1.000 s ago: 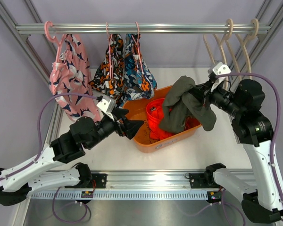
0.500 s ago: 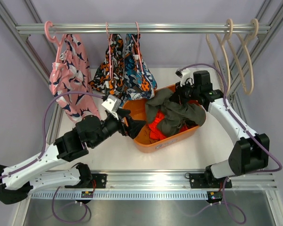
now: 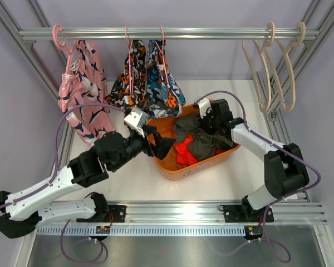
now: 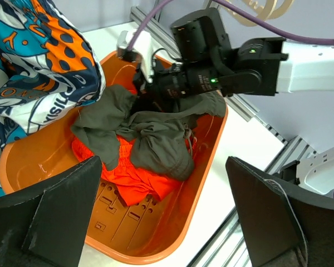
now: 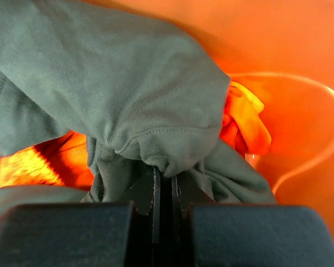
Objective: Remove the shorts from the hanger
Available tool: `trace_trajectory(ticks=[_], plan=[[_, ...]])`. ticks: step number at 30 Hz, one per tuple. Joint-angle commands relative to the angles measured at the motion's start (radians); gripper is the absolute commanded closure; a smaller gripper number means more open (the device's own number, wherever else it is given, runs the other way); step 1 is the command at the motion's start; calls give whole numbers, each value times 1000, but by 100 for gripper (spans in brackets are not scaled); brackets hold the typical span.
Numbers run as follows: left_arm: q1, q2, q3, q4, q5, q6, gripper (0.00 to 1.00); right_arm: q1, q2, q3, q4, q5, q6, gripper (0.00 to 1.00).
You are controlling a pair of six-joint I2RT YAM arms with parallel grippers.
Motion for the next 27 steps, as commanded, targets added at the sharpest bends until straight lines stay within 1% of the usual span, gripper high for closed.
trace_trajectory(ticks=[1,3,5,6,8,9,10,11,12,13,14,15,17,18,20,21,22,23,24,25,26,27], plan=[[1,3,38,50,-17,-2,1,10,108,36,-53,106,-53,100],[1,-3,31,51,-17,-8,1,9,131,67,-97,77,-64,100],[1,-11,29,45,-19,-14,1,9,134,82,-150,23,-73,94],[1,-21,27,44,-21,-17,1,9,126,95,-171,1,-81,85],[-1,-32,26,33,-27,-22,1,3,59,107,-232,-57,-89,74],[1,-44,26,31,-31,-23,1,-3,26,127,-250,-78,-92,65],[1,-52,21,27,-43,-30,1,-10,-49,141,-276,-106,-96,60],[-1,-60,17,27,-48,-33,1,-14,-88,155,-316,-138,-104,52],[1,-70,14,27,-54,-34,1,-22,-120,199,-342,-155,-112,41],[-1,-76,9,24,-69,-40,1,-23,-174,228,-371,-170,-127,39],[-1,-80,6,19,-77,-45,1,-23,-194,259,-431,-189,-130,38],[1,-83,6,13,-86,-49,1,-25,-217,330,-465,-201,-136,37],[-1,-87,9,-7,-111,-66,1,-25,-229,406,-555,-245,-138,36],[1,-87,8,-13,-117,-74,1,-27,-231,476,-582,-265,-138,36],[1,-89,8,-33,-131,-95,1,-25,-233,535,-608,-321,-103,36],[1,-89,6,-38,-134,-103,1,-27,-226,596,-611,-342,-84,36],[1,-92,4,-48,-139,-117,1,-25,-208,625,-603,-362,-20,36],[1,-95,1,-53,-142,-126,1,-25,-197,648,-561,-402,23,35],[1,-96,-5,-56,-146,-132,1,-23,-185,685,-529,-420,67,32],[1,-98,-8,-62,-151,-148,1,-20,-161,696,-487,-433,176,28],[1,-103,-12,-64,-152,-155,1,-8,-144,717,-399,-444,231,22],[1,-107,-17,-64,-157,-168,1,1,-109,725,-361,-457,268,20]])
